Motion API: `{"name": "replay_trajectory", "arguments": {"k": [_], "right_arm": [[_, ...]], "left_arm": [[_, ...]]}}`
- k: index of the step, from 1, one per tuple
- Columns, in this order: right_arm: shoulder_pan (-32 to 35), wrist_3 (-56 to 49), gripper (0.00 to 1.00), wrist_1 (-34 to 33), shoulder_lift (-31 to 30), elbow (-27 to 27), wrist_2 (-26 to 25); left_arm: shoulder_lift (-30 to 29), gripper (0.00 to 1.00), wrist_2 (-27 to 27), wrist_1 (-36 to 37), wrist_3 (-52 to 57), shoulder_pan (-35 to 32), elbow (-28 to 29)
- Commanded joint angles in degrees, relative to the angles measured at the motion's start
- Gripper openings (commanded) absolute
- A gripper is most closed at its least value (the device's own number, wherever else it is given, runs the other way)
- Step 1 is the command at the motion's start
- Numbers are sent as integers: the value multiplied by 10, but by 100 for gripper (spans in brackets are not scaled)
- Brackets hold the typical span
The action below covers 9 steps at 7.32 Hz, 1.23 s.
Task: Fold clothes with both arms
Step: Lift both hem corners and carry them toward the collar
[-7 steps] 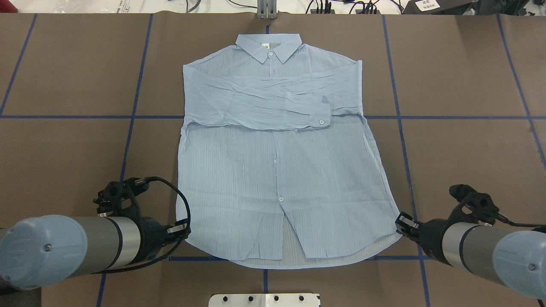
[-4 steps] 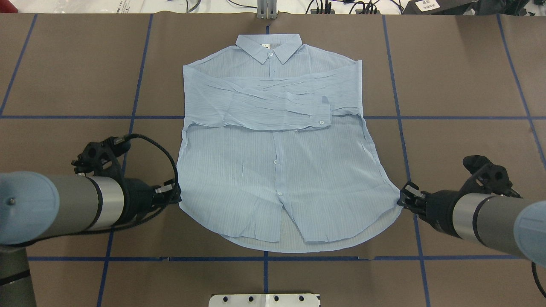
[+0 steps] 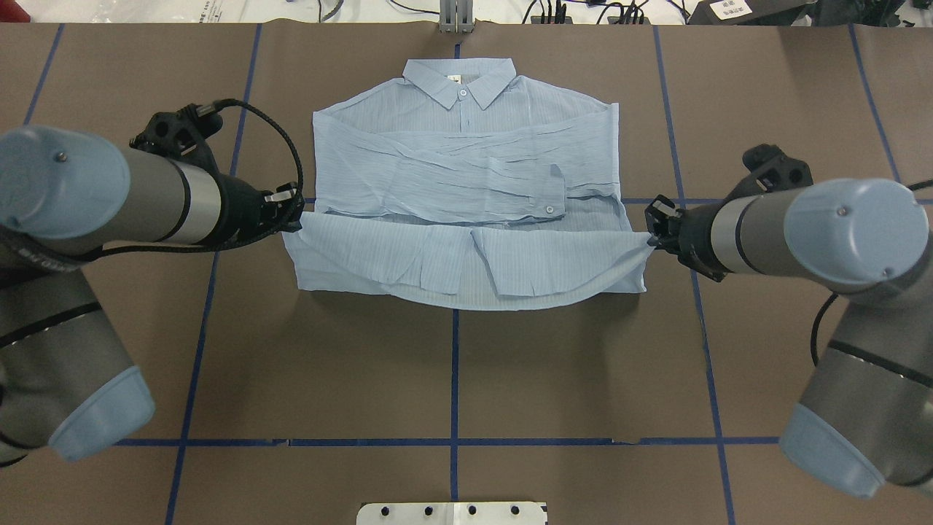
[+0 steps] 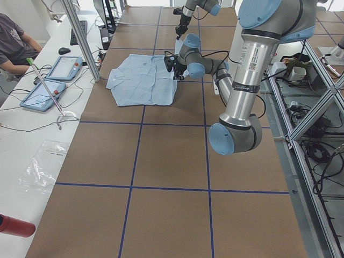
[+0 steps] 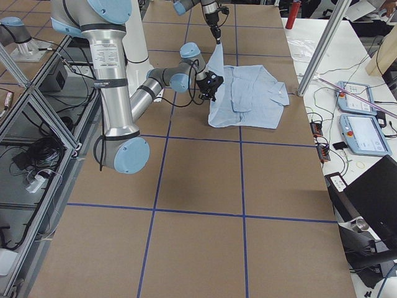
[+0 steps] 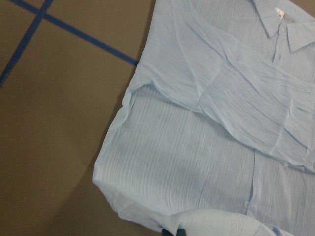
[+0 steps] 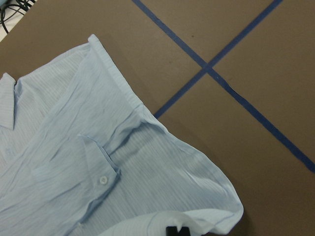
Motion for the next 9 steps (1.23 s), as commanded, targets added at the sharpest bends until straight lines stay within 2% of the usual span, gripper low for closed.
{"name": "replay_trajectory", "arguments": {"k": [1,2,4,6,8,9], "right_arm": [[61,-36,0,-12,76,-76,26],[82,-39,0,-8,123,-144,29],[109,-118,0,-3,184,-258,28],[121,-142,0,4,260,-378,29],[134,-146,0,78,302,-491,33],[143,-148,0,85,331,-539,33]], "left_arm": [[-55,0,0,-18,35,-31,102],[-87,0,0,-54,36,-42,165],[-124,0,0,-135,40,-66,275],[-162,0,-1,-146,55,-89,346],[-184,0,3,-255,56,-93,457],[-211,0,5,-291,56,-93,516]]}}
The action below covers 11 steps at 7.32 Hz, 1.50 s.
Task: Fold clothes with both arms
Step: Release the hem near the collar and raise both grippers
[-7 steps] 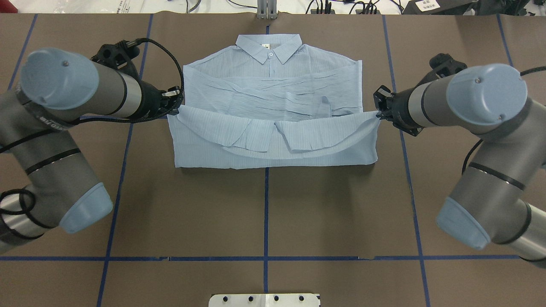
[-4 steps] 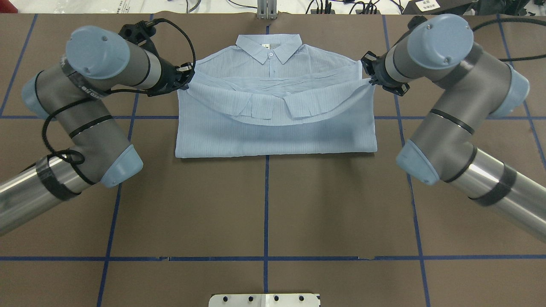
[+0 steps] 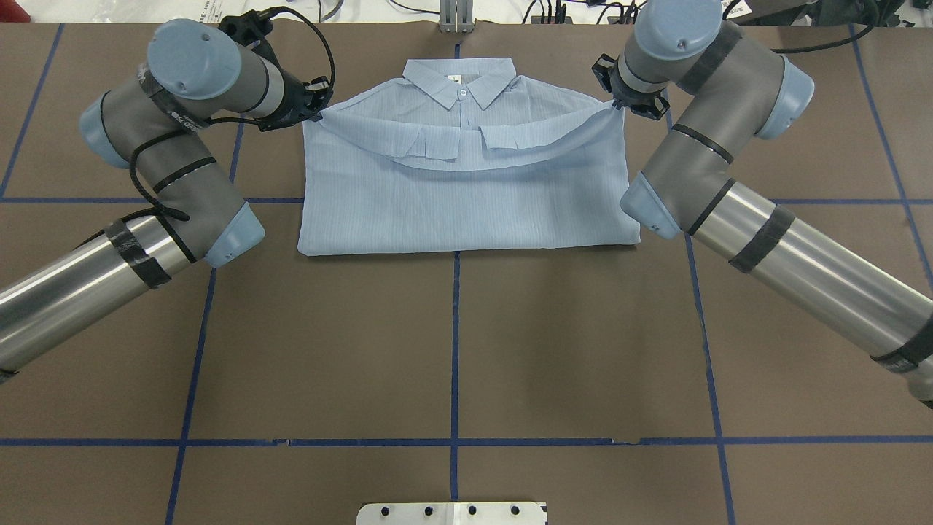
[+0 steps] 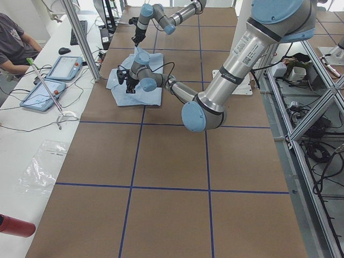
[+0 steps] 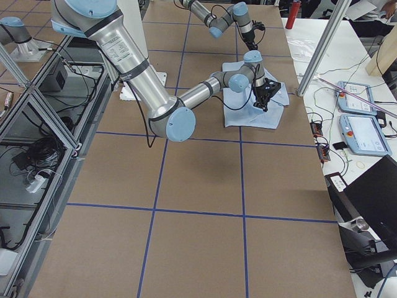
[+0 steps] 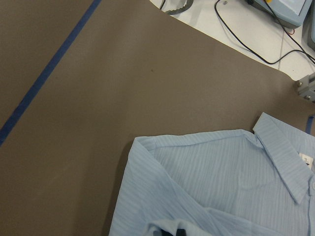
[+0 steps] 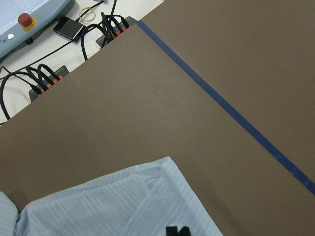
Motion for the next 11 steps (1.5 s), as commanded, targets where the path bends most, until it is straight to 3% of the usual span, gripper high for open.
{"name": "replay_trajectory", "arguments": {"k": [1,4,5,6,7,9,11], "right_arm": [[9,-7,0,40,49,-106,0],[-3,-8,0,66,56,-155,-4],[-5,-8,0,66,56,-155,-4],[-6,-9,0,67,56,-156,-4],[-6,-11,56,67,56,-156,-3],[2,-25,100,67,57,-148,-3],[17,-31,100,68,-8,-43,47]], "left_arm": [[-32,0,9,-79,1,-2,98],[-42,0,18,-95,1,1,140],[-45,5,18,-118,1,1,162],[-45,17,18,-121,1,3,168],[-46,26,18,-121,1,3,168],[-45,38,18,-121,0,0,165],[-41,38,15,-121,1,-20,154]]}}
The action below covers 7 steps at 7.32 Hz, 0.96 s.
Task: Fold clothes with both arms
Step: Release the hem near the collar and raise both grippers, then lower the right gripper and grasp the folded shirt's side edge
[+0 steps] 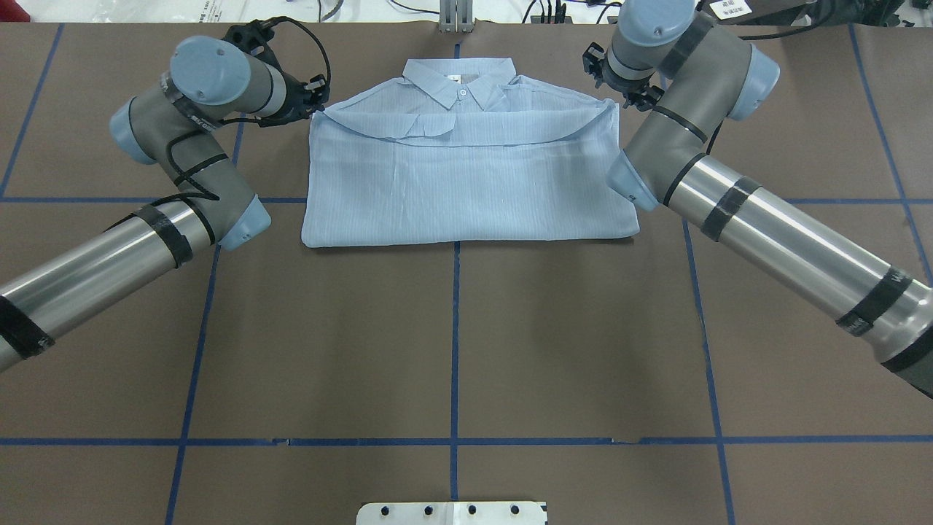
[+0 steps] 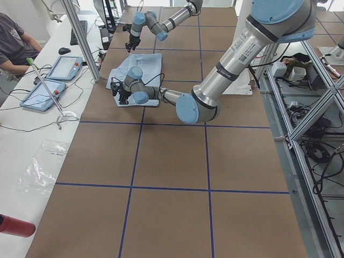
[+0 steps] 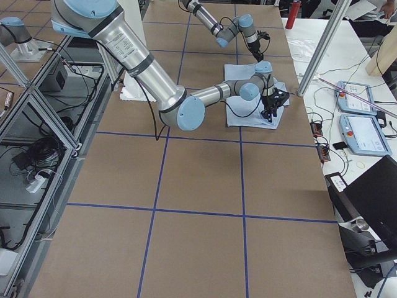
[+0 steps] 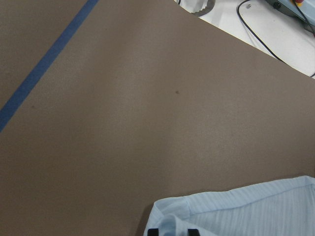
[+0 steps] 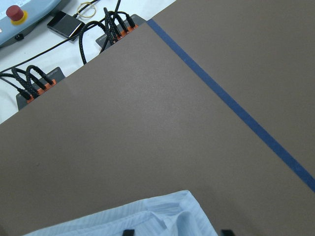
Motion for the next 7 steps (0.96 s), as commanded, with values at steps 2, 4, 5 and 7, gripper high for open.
{"name": "replay_trajectory", "arguments": {"k": [2,4,5,7], "right_arm": [[-44,33,100,2,-196,251,29],[-93,96,100,3,-246,306,28],[-113,129,99,3,-245,303,26],[-115,128,94,3,-237,280,26]], "left_arm": [[6,38,-2,5,0,-10,-22],[18,38,-3,3,3,-10,-32],[22,38,-3,3,4,-10,-34],[27,38,-3,2,4,-10,-34]]}}
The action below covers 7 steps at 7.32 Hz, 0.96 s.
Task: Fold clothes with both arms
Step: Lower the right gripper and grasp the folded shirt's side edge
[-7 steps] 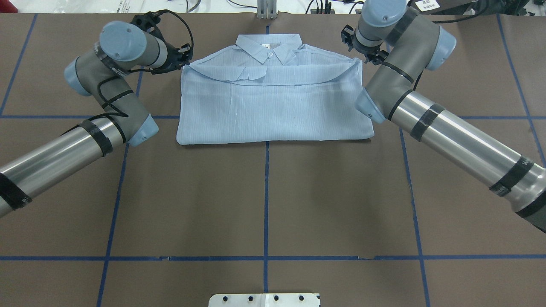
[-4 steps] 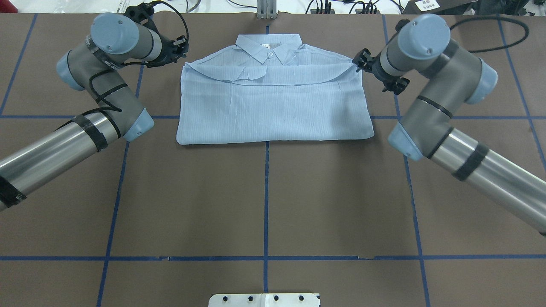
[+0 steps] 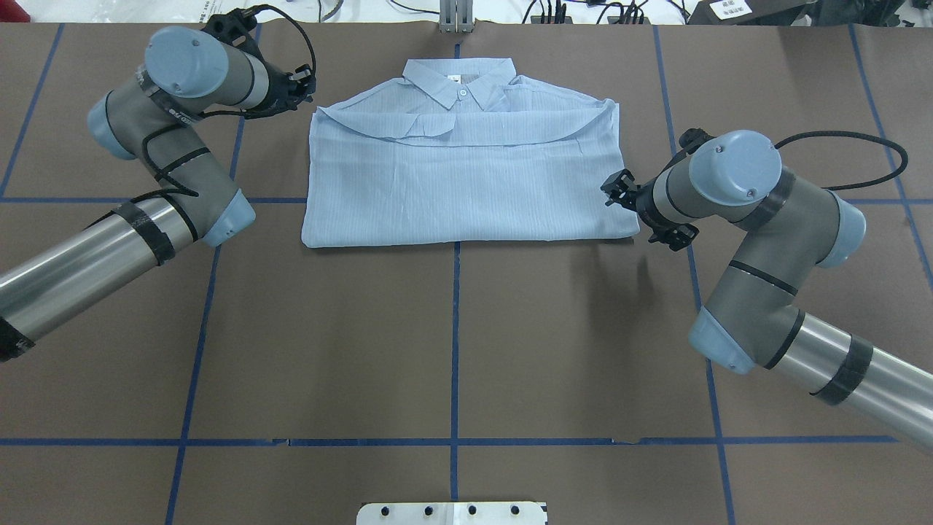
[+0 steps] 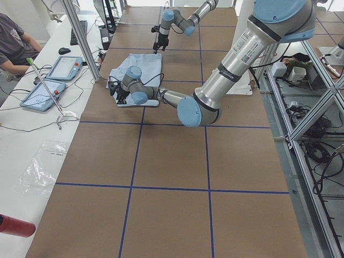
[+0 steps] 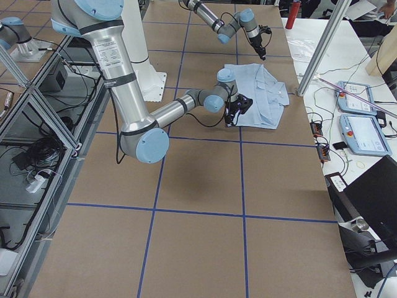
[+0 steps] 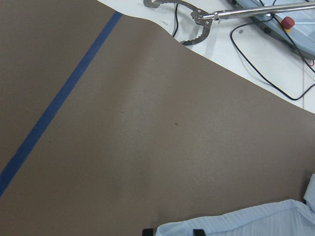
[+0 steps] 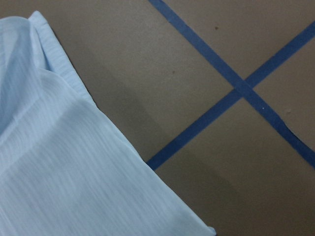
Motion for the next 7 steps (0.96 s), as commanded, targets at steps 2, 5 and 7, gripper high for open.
{"name": "replay_trajectory", "arguments": {"k": [2,5,7], "right_arm": [[-5,6,91,24,5,-35,-2],[3,5,0,29,11,-35,2],[7,6,0,23,0,4,10]], "left_arm": [[10,38,0,0,1,0,-12],[11,38,0,1,1,0,-13],[10,38,0,0,1,0,-14]]}}
